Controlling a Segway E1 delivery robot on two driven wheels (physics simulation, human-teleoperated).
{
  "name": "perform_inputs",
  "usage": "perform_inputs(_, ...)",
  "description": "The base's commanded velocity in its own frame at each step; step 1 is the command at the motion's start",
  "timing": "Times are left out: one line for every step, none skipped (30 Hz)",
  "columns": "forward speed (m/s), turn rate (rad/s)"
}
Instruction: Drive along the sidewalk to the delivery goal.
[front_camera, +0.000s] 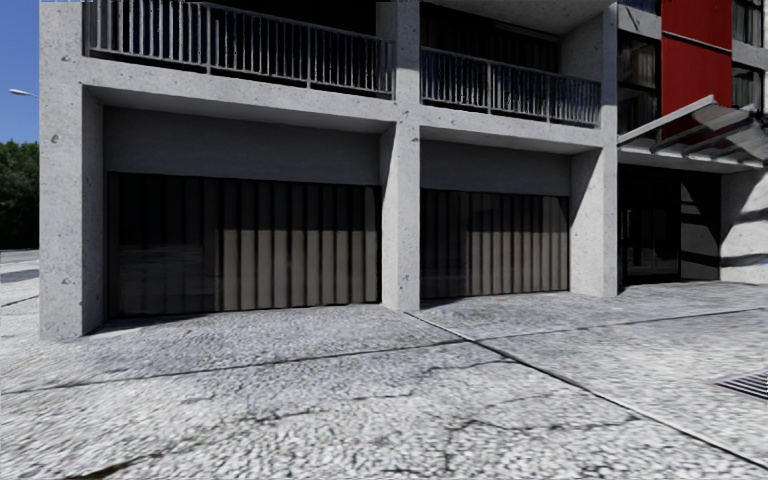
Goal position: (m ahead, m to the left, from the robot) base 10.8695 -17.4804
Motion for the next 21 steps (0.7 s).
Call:
perform_inputs(1.56, -0.62)
perform_inputs(1.56, -0.63)
perform_inputs(1.56, -0.63)
perform_inputs(1.56, -0.63)
perform_inputs(1.56, -0.63)
perform_inputs(1.56, -0.63)
perform_inputs(1.56, -0.63)
perform_inputs(1.56, -0.63)
perform_inputs(1.56, -0.63)
perform_inputs(1.56, -0.63)
perform_inputs(1.56, -0.63)
perform_inputs(1.56, -0.63)
perform_inputs(1.56, -0.63)
perform_inputs(1.56, -0.63)
perform_inputs(1.56, -0.63)
perform_inputs(1.56, -0.63)
perform_inputs(1.56, -0.63)
perform_inputs(1.56, -0.63)
perform_inputs(1.56, -0.63)
perform_inputs(1.56, -0.63)
perform_inputs(1.56, -0.63)
